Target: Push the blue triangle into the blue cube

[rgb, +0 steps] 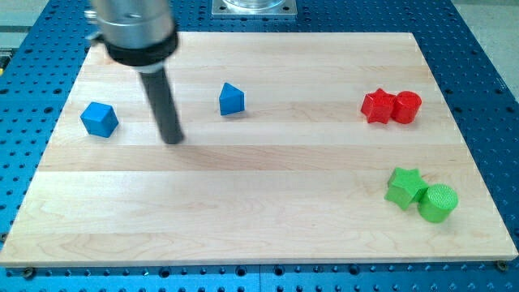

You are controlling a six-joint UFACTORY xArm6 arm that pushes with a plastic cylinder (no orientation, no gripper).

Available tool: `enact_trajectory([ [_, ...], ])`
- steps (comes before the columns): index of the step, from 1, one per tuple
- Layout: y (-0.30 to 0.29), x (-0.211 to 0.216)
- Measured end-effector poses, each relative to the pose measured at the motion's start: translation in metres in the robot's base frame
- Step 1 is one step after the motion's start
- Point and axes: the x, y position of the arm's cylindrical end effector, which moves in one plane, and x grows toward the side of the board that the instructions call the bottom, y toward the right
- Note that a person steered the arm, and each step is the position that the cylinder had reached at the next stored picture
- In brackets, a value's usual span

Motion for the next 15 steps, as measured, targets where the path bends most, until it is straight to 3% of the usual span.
enact_trajectory([
  [2, 0.119, -0.013],
  [4, 0.132, -0.062],
  [7, 0.119, -0.07],
  [11, -0.041, -0.065],
  [13, -0.087, -0.064],
  [15, -0.087, -0.061],
])
